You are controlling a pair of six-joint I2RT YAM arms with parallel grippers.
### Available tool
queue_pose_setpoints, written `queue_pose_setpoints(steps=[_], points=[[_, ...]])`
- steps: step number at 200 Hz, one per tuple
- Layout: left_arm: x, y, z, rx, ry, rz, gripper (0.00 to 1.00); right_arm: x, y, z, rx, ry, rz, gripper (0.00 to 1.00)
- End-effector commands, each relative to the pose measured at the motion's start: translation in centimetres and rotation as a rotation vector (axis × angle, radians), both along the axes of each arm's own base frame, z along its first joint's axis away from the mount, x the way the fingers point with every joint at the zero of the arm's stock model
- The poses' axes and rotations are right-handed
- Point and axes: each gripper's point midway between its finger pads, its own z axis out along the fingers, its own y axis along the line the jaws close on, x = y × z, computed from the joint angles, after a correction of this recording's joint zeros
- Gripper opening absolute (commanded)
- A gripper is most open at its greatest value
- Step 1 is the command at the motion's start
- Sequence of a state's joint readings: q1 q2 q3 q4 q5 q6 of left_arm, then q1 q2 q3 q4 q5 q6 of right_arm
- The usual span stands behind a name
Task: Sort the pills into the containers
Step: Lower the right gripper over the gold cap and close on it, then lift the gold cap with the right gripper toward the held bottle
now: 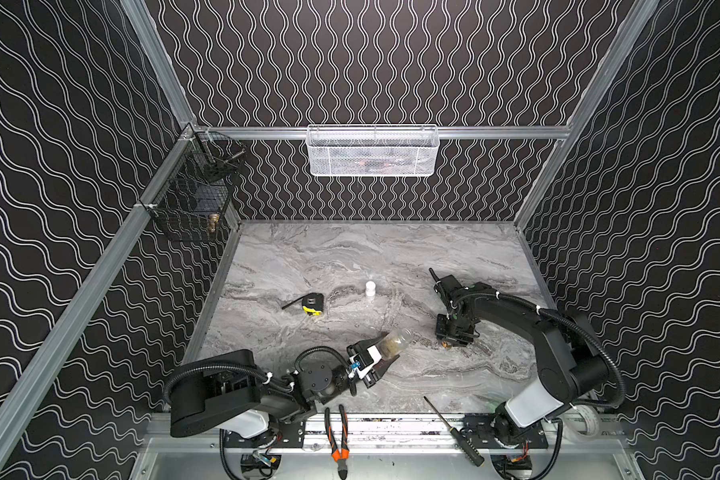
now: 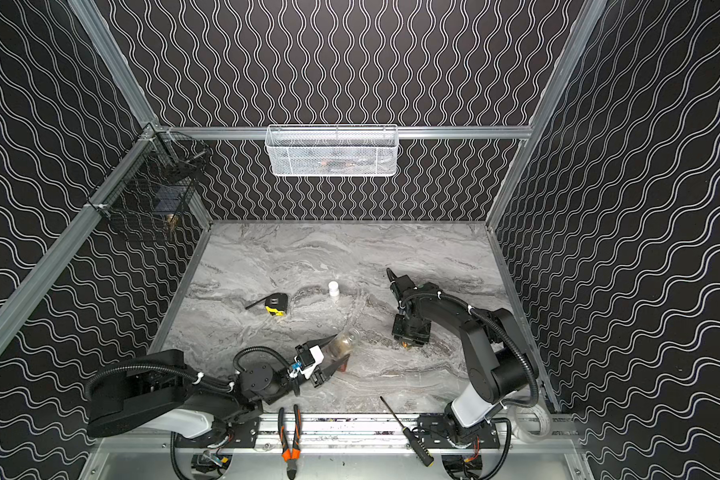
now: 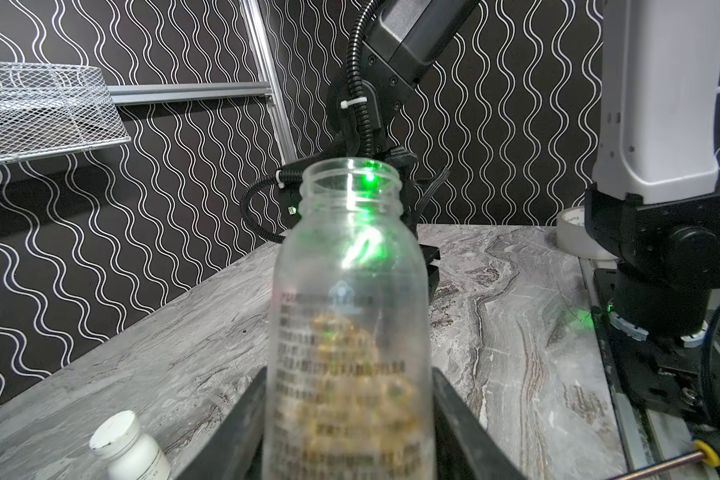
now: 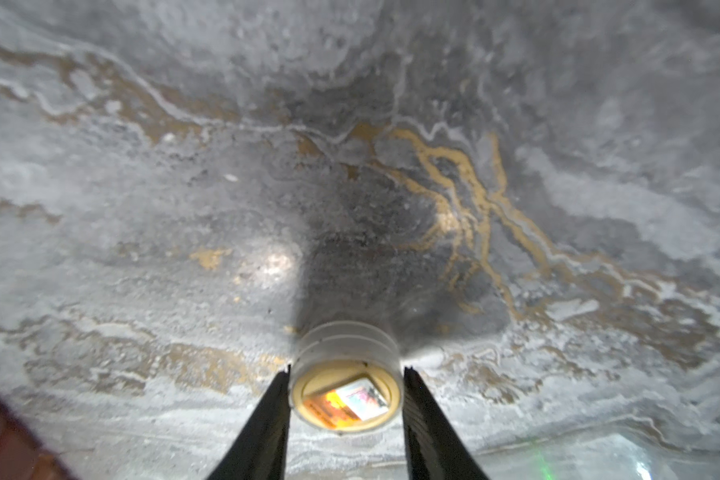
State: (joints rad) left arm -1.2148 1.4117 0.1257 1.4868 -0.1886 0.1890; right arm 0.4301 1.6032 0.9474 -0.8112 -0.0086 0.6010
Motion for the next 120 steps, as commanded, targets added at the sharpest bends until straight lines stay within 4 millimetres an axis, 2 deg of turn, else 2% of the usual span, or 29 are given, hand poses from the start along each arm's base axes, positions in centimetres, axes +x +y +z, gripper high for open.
queue_pose_setpoints(steps=[1, 13, 17, 31, 58, 89, 120], points=[[0.0, 0.2, 1.7, -0.061, -0.025, 0.007, 0.00, -0.1, 0.0, 1.9, 0.009, -0.016, 0.015, 0.35], [0.0, 0.3, 1.8, -0.066, -0.025, 0.009, 0.00, -0.3, 0.2, 3.0, 0.031, -0.026, 0.027, 0.35], [0.1, 0.3, 1.8, -0.066, -0.024, 0.009, 0.00, 0.4, 0.7, 4.1, 0.053, -0.056, 0.030, 0.35], [0.2, 0.3, 1.6, -0.062, -0.020, 0.018, 0.00, 0.6, 1.2, 5.9, 0.089, -0.083, 0.042, 0.35], [0.3, 0.6, 1.4, -0.053, -0.027, 0.031, 0.00, 0.5, 3.9, 9.9, 0.266, -0.139, 0.111, 0.35], [0.6, 1.5, 1.9, -0.042, -0.076, 0.065, 0.00, -0.1, 6.8, 15.0, 0.465, -0.192, 0.198, 0.35], [0.8, 2.5, 2.5, -0.036, -0.124, 0.094, 0.00, -0.9, 8.6, 19.6, 0.613, -0.243, 0.268, 0.35]])
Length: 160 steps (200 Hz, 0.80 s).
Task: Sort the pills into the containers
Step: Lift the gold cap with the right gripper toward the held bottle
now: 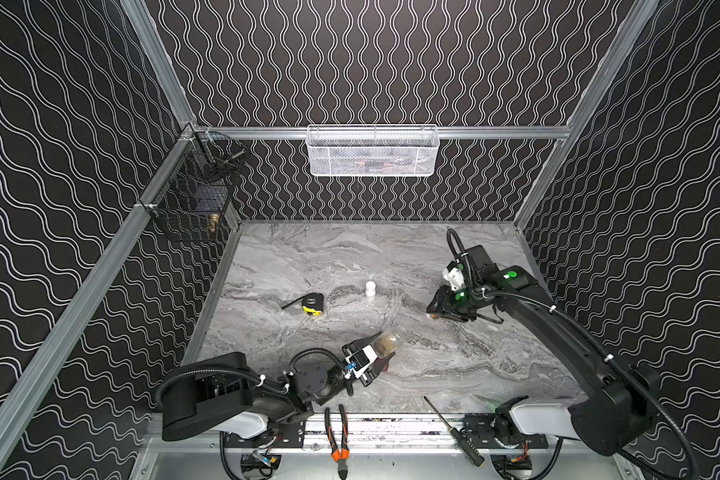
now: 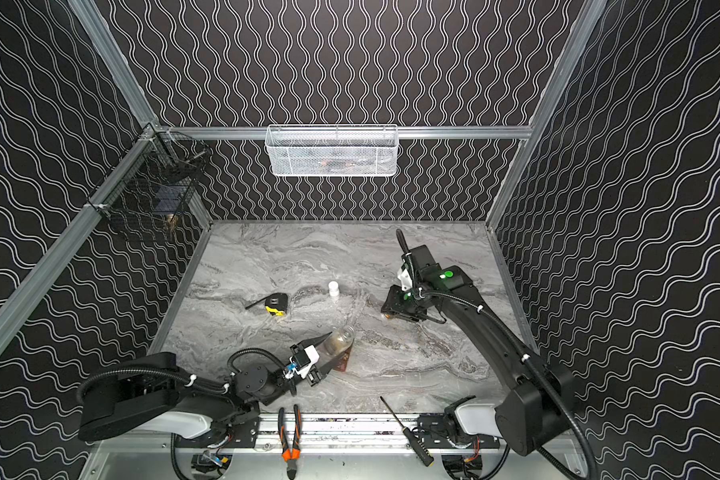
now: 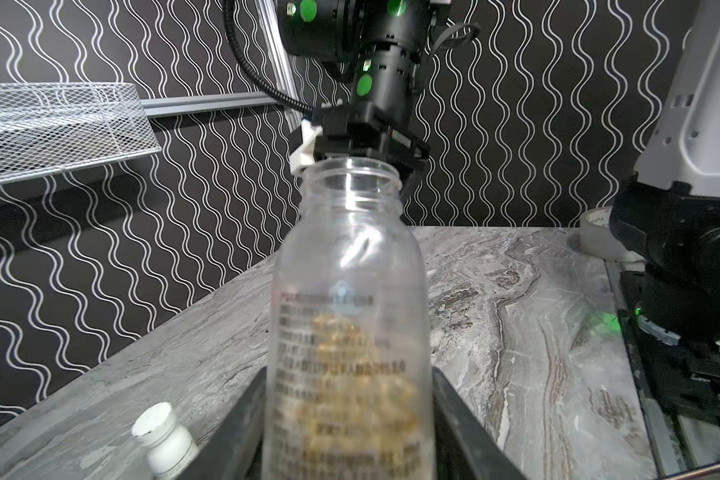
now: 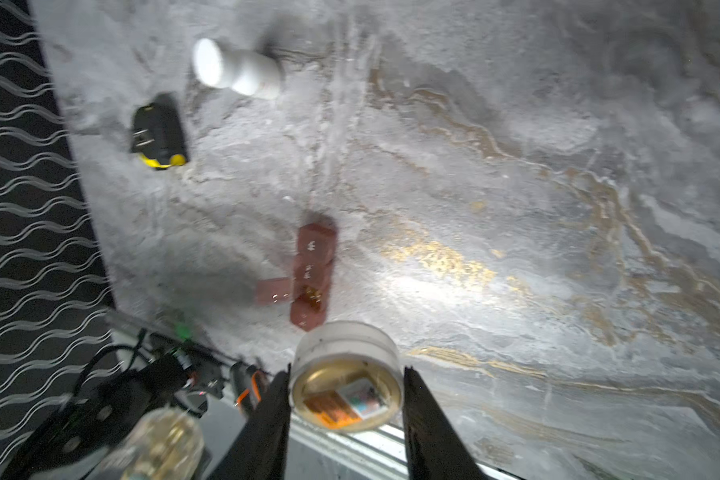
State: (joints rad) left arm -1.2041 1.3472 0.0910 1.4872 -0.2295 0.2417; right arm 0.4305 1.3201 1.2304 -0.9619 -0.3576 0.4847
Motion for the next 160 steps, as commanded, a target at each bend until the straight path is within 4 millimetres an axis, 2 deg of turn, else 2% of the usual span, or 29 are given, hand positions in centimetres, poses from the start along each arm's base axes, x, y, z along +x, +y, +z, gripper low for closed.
queue_pose_setpoints(steps=[1, 20, 24, 40, 92, 118, 160], points=[[0.2, 0.9, 1.8, -0.033, -0.076, 0.036, 0.00, -1.9, 1.8, 3.1, 0.135, 0.012, 0.098, 0.35], [0.5, 1.2, 1.6, -0.018, -0.078, 0.044, 0.00, -2.5, 2.4, 5.2, 0.191, -0.014, 0.134, 0.35], [0.6, 1.2, 1.5, -0.013, -0.078, 0.043, 0.00, -3.2, 3.1, 5.6, 0.205, -0.016, 0.168, 0.35], [1.0, 1.4, 1.4, -0.003, -0.073, 0.048, 0.00, -4.1, 3.8, 6.7, 0.242, -0.015, 0.210, 0.35], [2.5, 1.1, 1.3, -0.007, -0.069, 0.055, 0.00, -6.6, 5.2, 8.4, 0.250, -0.041, 0.320, 0.35], [3.0, 0.4, 1.0, -0.003, -0.065, 0.039, 0.00, -7.2, 5.8, 8.1, 0.226, -0.040, 0.352, 0.35], [2.8, -0.2, 0.8, 0.001, -0.060, 0.010, 0.00, -6.4, 5.9, 7.0, 0.176, -0.027, 0.358, 0.35]])
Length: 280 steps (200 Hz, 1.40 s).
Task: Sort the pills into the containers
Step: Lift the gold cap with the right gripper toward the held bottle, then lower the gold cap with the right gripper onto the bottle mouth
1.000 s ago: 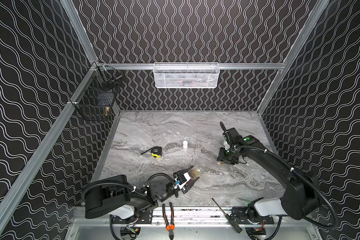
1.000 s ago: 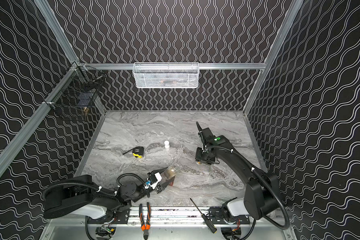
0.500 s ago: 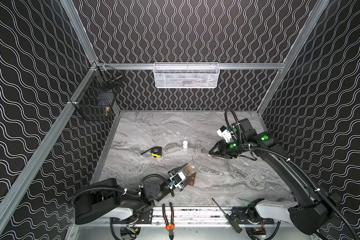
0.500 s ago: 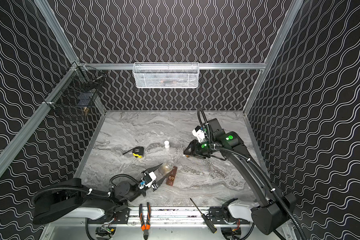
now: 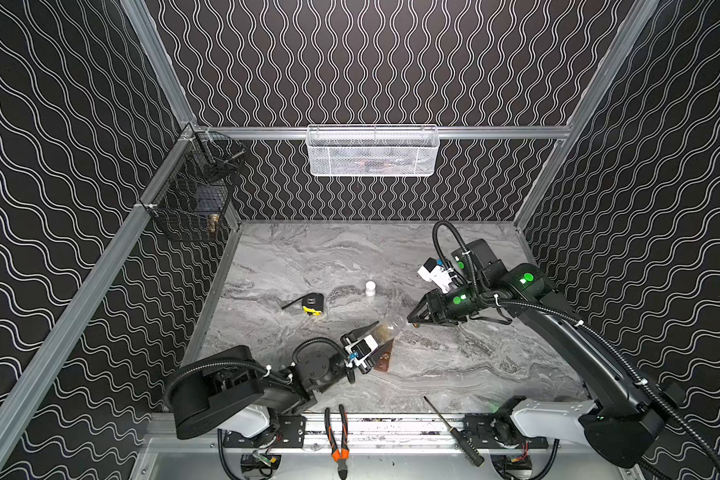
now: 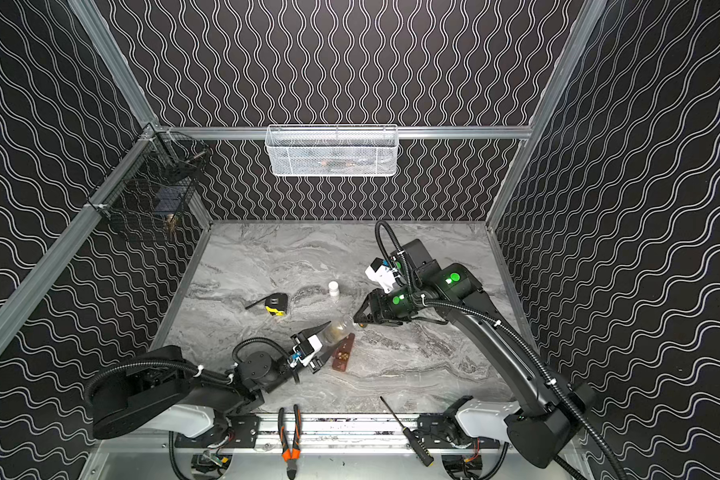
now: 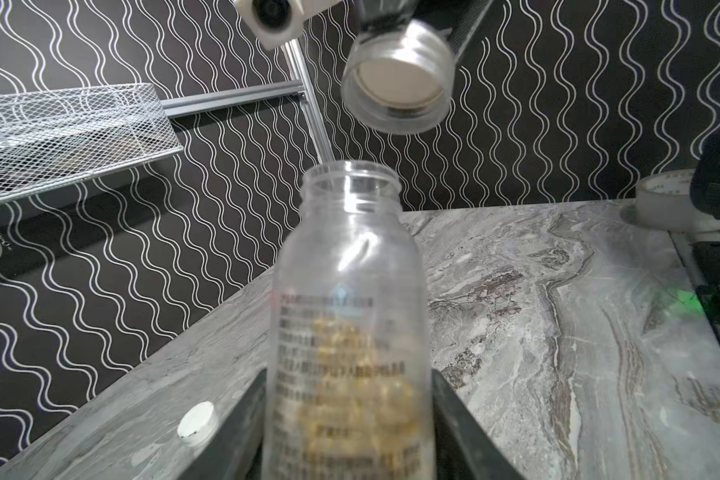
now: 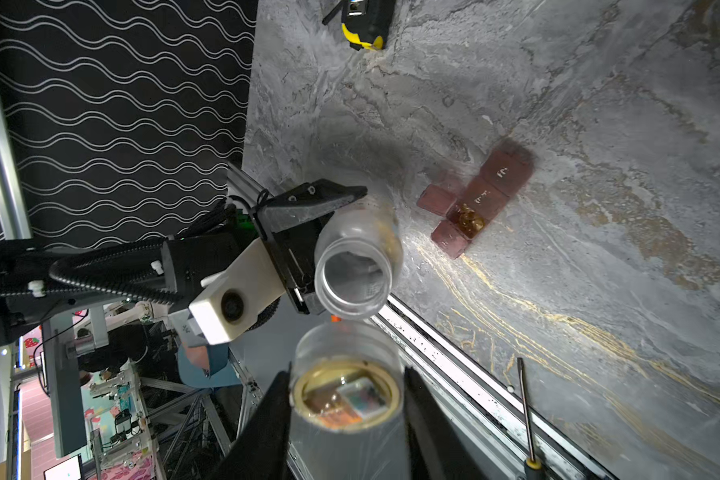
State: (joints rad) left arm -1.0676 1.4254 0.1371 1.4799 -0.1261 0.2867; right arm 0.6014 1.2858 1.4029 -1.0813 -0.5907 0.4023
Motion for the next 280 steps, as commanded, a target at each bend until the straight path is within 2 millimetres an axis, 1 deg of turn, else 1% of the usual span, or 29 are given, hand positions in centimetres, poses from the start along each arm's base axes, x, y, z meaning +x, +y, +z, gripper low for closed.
queue_pose_setpoints(steps=[1, 28, 78, 131, 169, 211, 280], points=[[-0.4, -0.2, 1.8, -0.065, -0.029, -0.032, 0.00, 0.3, -0.1, -0.5, -0.038, -0.010, 0.015, 0.35], [-0.6, -0.4, 1.6, -0.062, -0.024, -0.044, 0.00, 0.4, 0.4, -0.6, -0.033, -0.009, 0.026, 0.35], [-0.8, -0.6, 1.5, -0.065, -0.017, -0.061, 0.00, -0.4, 1.3, -1.7, -0.056, 0.017, 0.070, 0.35], [-1.0, -0.6, 1.7, -0.071, -0.019, -0.071, 0.00, -0.3, 1.3, -2.4, -0.079, 0.021, 0.073, 0.35], [-1.2, -1.0, 1.5, -0.064, -0.013, -0.091, 0.00, 0.1, 1.6, -2.3, -0.078, 0.016, 0.078, 0.36], [-1.2, -1.2, 1.5, -0.063, -0.014, -0.101, 0.00, 0.0, 2.0, -2.5, -0.082, 0.021, 0.098, 0.36], [-1.6, -1.5, 1.4, -0.053, -0.017, -0.124, 0.00, 0.5, 1.8, -2.7, -0.128, 0.003, 0.104, 0.35]])
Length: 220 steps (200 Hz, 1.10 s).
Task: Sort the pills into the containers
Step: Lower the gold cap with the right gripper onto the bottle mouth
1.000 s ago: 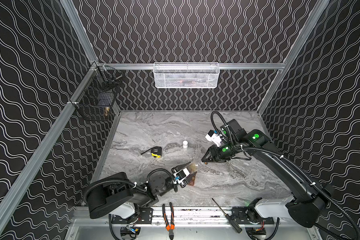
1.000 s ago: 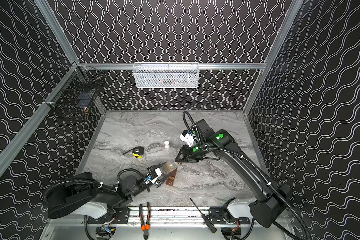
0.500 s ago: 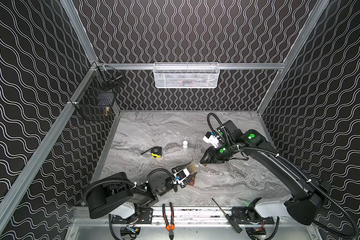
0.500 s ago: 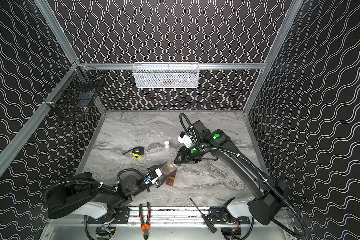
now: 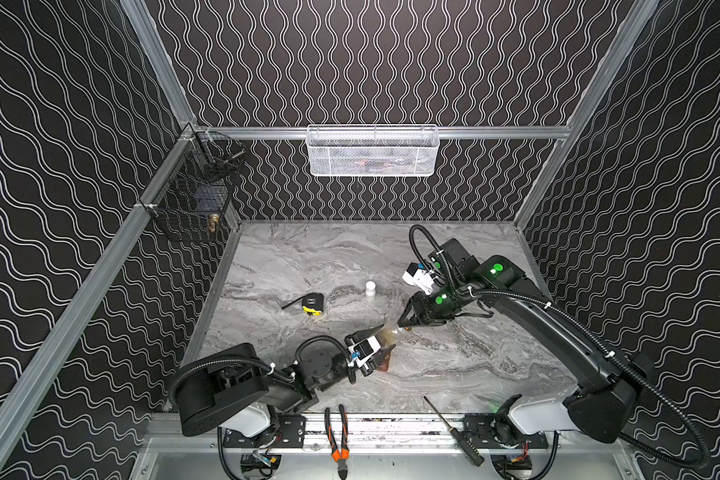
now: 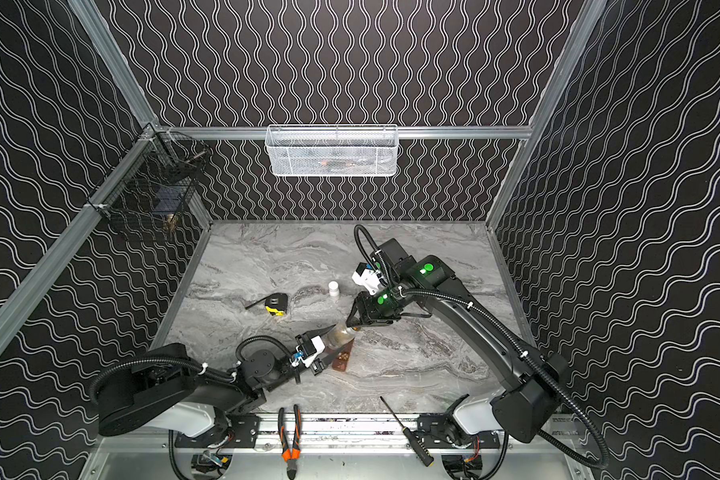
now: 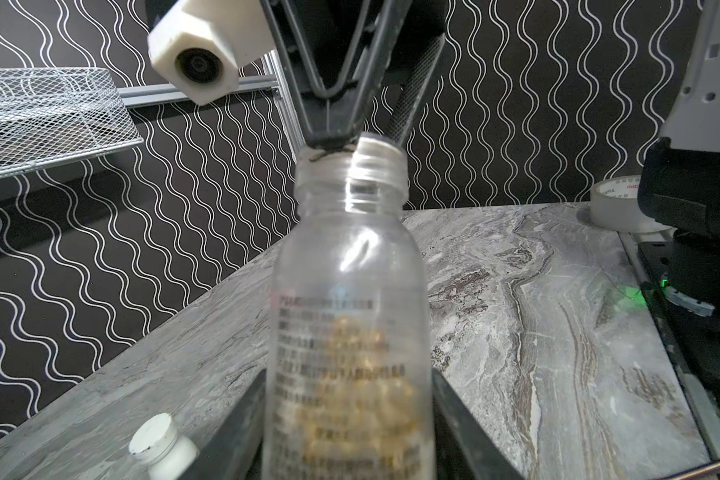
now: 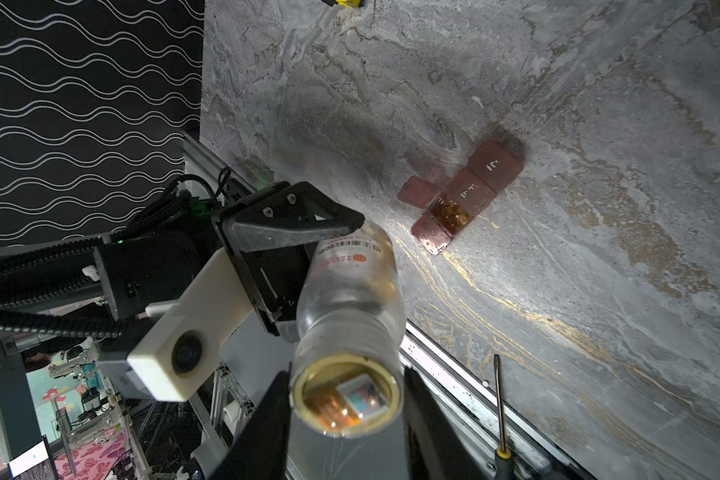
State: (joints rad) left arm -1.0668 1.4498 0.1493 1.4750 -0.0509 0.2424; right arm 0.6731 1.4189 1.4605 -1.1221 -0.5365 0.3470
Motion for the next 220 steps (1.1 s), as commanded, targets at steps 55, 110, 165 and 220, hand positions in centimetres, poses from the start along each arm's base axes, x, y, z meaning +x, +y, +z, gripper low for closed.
queue_pose_setpoints(steps=[55, 110, 165, 220], points=[[-0.6, -0.5, 2.0, -0.047, -0.062, -0.038, 0.00, -0.1, 0.1, -0.5, -0.051, -0.026, 0.047, 0.35], [0.3, -0.1, 3.1, -0.050, -0.118, 0.067, 0.00, 0.1, 0.7, -0.7, -0.023, 0.049, -0.085, 0.35], [0.6, -0.4, 3.7, -0.028, -0.175, 0.104, 0.00, -0.2, 0.9, -1.6, -0.023, 0.157, -0.186, 0.34], [0.6, -0.3, 3.5, -0.026, -0.171, 0.108, 0.00, 0.0, 0.1, -1.8, -0.063, 0.143, -0.211, 0.43]])
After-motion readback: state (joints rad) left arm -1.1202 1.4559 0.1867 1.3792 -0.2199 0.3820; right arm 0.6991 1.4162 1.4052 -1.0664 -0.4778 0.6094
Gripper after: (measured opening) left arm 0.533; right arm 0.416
